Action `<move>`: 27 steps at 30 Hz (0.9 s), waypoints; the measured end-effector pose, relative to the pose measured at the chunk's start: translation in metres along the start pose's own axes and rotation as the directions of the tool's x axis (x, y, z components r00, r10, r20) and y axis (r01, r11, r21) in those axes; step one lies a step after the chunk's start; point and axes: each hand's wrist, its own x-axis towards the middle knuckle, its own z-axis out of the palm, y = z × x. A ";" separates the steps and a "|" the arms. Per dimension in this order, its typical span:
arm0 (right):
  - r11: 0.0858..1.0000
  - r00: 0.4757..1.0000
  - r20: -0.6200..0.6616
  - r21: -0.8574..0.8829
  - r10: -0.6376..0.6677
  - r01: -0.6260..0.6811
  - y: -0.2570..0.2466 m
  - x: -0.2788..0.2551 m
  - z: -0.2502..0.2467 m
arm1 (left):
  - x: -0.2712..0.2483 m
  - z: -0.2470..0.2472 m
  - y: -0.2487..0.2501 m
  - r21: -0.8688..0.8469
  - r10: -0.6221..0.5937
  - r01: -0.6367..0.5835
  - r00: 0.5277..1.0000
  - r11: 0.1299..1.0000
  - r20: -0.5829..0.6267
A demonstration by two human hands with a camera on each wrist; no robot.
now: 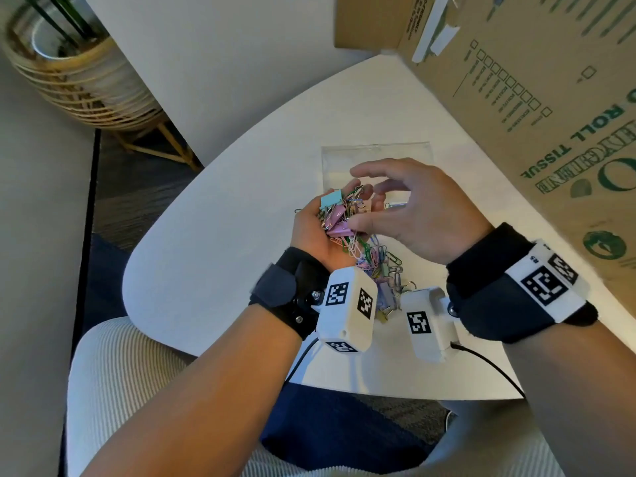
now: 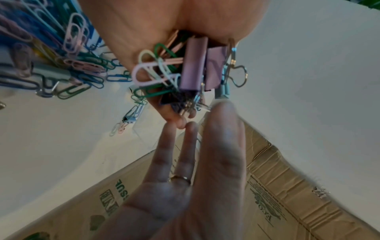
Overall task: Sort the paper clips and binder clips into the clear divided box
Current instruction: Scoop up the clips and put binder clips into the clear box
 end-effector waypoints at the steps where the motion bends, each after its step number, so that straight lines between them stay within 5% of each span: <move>1: 1.000 0.999 -0.033 0.006 -0.009 0.009 -0.001 0.001 -0.003 | 0.001 0.000 0.000 -0.016 0.009 -0.009 1.000 1.000 -0.010; 6: 0.995 0.974 -0.223 0.074 -0.050 0.068 -0.003 0.000 -0.012 | -0.007 0.004 0.004 -0.105 -0.009 0.010 1.000 0.994 0.015; 13: 0.994 1.000 -0.007 -0.104 0.021 -0.021 -0.003 -0.002 0.007 | -0.008 0.001 0.000 0.028 -0.070 0.071 0.997 0.997 -0.029; 16: 0.996 0.999 -0.031 -0.089 0.027 -0.030 0.000 0.001 0.010 | -0.008 0.002 0.003 0.037 -0.042 0.042 0.999 0.998 0.001; 22: 0.977 0.991 -0.128 0.215 0.041 -0.013 -0.003 -0.004 0.005 | -0.005 0.001 0.006 -0.087 -0.032 0.033 0.999 0.996 0.014; 27: 0.987 0.990 -0.126 0.157 0.065 -0.044 -0.003 -0.004 0.005 | -0.009 0.002 -0.001 -0.043 -0.056 0.057 0.998 0.997 0.026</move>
